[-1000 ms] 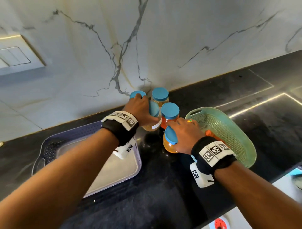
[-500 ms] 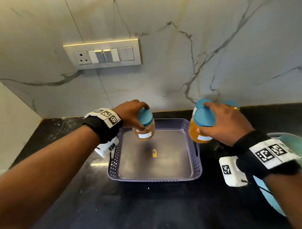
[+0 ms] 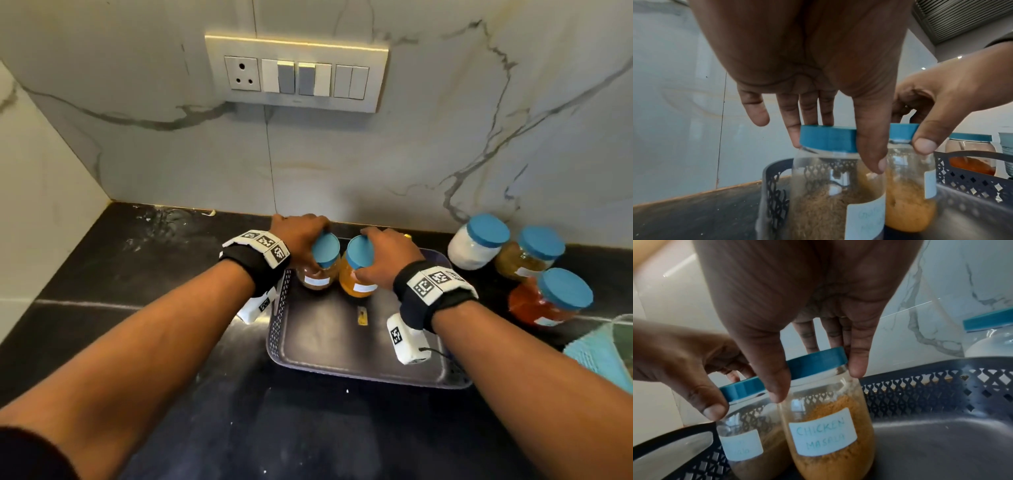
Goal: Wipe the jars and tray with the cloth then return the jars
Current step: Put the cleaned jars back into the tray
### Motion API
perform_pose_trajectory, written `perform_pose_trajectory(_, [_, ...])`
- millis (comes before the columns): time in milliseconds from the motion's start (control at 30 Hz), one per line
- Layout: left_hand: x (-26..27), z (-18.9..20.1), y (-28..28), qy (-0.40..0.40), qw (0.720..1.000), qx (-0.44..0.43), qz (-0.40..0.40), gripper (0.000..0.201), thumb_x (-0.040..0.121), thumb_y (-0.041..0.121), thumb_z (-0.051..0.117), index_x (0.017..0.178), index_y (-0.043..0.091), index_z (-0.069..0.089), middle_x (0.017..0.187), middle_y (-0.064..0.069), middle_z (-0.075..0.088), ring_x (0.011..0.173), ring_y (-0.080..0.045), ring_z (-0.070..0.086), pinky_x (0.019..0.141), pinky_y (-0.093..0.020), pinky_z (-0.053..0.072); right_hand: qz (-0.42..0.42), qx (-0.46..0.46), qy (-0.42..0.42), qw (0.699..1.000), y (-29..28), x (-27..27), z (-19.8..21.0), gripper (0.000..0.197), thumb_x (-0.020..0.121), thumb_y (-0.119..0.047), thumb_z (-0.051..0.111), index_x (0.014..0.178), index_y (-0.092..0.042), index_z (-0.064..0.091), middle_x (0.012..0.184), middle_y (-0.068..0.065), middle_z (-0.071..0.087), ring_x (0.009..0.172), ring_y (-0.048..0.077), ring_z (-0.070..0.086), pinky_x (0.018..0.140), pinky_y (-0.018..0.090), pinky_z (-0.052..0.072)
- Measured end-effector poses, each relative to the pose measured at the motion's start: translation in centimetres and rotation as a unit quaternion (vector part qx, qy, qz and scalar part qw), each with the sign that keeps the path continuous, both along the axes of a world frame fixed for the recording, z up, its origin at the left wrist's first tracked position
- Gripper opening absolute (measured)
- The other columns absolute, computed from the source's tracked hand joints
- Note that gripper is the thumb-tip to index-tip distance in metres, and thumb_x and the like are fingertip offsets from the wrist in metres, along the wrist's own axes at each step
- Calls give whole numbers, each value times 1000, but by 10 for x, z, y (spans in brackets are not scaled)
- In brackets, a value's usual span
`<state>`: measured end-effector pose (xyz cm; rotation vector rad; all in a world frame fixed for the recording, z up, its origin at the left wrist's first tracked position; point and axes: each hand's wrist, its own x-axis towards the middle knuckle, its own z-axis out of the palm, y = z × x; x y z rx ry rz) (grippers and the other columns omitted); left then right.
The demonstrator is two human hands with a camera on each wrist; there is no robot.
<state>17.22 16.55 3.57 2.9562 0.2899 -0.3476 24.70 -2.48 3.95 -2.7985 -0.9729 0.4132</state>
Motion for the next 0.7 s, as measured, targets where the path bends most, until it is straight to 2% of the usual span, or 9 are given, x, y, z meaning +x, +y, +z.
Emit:
perform_pose_trajectory(133, [-1, -1, 2, -7, 1000, 6, -11, 78, 70, 48, 84, 136, 31, 46, 131, 2, 57, 122, -28, 57, 98, -49, 35, -6, -11, -13, 1000, 6, 1, -6, 83, 72, -43, 80, 141, -21, 41, 133, 10, 53, 119, 31, 54, 98, 42, 49])
perform_pose_trajectory(400, [-4, 3, -1, -2, 999, 23, -22, 82, 70, 50, 84, 138, 31, 43, 132, 2, 56, 121, -28, 58, 96, -47, 34, -24, -7, -11, 1000, 5, -1, -9, 91, 67, -56, 81, 137, -14, 41, 130, 15, 51, 116, 34, 55, 94, 41, 48])
perform_pose_trajectory(500, [-6, 8, -4, 7, 999, 27, -34, 87, 70, 48, 85, 142, 29, 40, 136, -1, 55, 122, -30, 57, 96, -48, 40, -21, -7, -16, 1000, 4, -1, -9, 92, 66, -57, 80, 138, -15, 40, 131, 14, 51, 117, 34, 54, 94, 42, 49])
perform_pose_trajectory(600, [-10, 8, -5, 7, 998, 41, -52, 101, 71, 47, 87, 152, 28, 30, 145, -5, 50, 128, -32, 54, 98, -48, 46, -9, -17, -11, 1000, 2, 0, -9, 105, 60, -68, 78, 143, -21, 33, 135, 12, 49, 120, 35, 54, 95, 48, 51])
perform_pose_trajectory(700, [-16, 10, -3, 13, 998, 42, -55, 120, 69, 52, 87, 160, 30, 12, 157, -6, 39, 136, -34, 47, 103, -51, 45, -5, -19, 14, 1000, -9, 0, -6, 122, 54, -80, 71, 151, -29, 17, 142, 11, 46, 125, 35, 52, 97, 51, 50])
